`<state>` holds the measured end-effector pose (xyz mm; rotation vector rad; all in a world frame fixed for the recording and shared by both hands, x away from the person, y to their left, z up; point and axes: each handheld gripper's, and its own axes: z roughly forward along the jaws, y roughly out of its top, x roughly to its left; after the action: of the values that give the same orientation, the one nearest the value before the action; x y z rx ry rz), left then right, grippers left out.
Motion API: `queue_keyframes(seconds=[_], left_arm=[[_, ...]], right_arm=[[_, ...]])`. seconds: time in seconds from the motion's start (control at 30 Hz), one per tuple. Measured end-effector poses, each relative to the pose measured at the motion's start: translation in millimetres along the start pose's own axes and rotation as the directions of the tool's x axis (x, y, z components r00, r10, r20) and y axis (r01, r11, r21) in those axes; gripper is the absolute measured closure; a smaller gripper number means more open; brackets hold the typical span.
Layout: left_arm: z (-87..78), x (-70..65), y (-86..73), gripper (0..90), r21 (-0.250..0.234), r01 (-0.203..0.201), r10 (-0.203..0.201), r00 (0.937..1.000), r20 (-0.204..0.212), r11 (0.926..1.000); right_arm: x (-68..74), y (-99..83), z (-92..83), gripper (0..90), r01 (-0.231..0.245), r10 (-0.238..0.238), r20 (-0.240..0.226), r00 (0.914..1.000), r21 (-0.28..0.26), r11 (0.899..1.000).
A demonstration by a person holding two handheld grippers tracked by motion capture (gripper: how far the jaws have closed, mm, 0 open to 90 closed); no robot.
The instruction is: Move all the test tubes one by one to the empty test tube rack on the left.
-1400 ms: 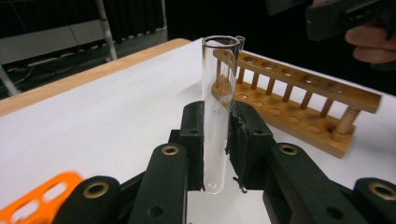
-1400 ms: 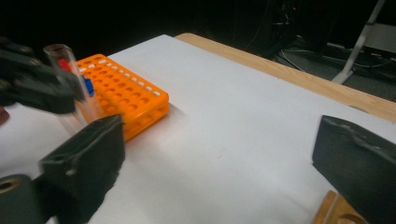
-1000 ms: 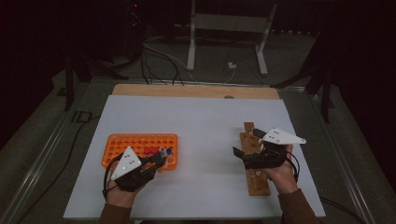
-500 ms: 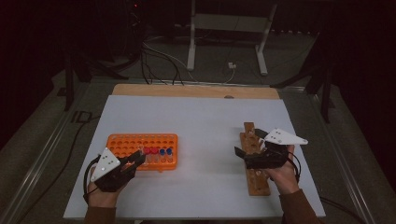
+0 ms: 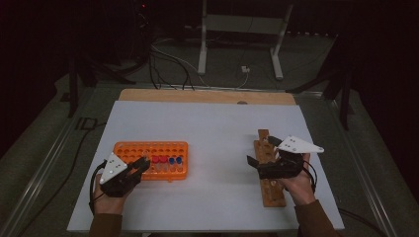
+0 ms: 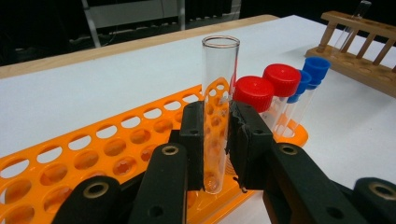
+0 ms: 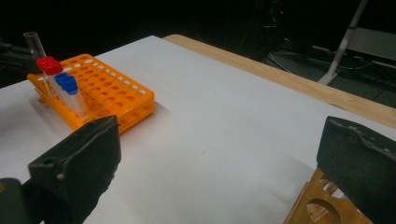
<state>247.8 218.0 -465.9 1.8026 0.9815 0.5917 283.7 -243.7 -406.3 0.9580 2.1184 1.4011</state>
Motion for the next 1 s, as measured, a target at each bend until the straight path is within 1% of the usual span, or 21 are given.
queue_keyframes(seconds=[0.07, 0.13, 0.37, 0.53, 0.63, 0.7, 1.0], left_arm=[[0.9, 0.8, -0.8, 76.3, -0.001, 0.003, -0.003, 1.0000, 0.003, 1.0000], [2.5, 1.4, -1.9, 76.3, 0.011, -0.002, 0.002, 1.0000, 0.001, 0.9999], [12.7, 2.1, -9.1, 76.3, 0.088, -0.024, 0.024, 0.9997, 0.001, 0.9958], [15.0, 2.2, -12.5, 76.3, 0.120, -0.028, 0.028, 0.9996, 0.003, 0.9924], [15.1, 3.3, -13.6, 76.3, 0.127, -0.019, 0.018, 0.9998, 0.007, 0.9917], [15.6, 2.8, -13.8, 76.3, 0.132, -0.020, 0.019, 0.9998, 0.006, 0.9910], [17.5, -1.2, -14.4, 76.5, 0.161, -0.048, 0.048, 0.9988, 0.004, 0.9857]], right_arm=[[0.0, -0.3, 0.6, 0.1, -0.001, 0.001, 0.000, 1.0000, 0.001, 1.000], [0.3, -0.6, 0.9, 0.1, -0.004, 0.004, -0.002, 1.0000, 0.002, 1.000], [0.3, -1.5, 0.0, 0.1, -0.005, 0.005, -0.004, 1.0000, -0.002, 1.000], [-0.9, -3.6, -0.6, 0.1, -0.007, 0.007, -0.004, 1.0000, -0.002, 1.000], [-2.0, -4.9, -1.2, 0.1, -0.010, 0.010, -0.002, 1.0000, -0.002, 1.000], [-1.9, -5.4, -1.6, 0.1, -0.011, 0.011, -0.002, 0.9999, -0.001, 1.000], [-1.6, -5.4, -1.2, 0.1, -0.009, 0.009, -0.006, 0.9999, -0.002, 1.000]])
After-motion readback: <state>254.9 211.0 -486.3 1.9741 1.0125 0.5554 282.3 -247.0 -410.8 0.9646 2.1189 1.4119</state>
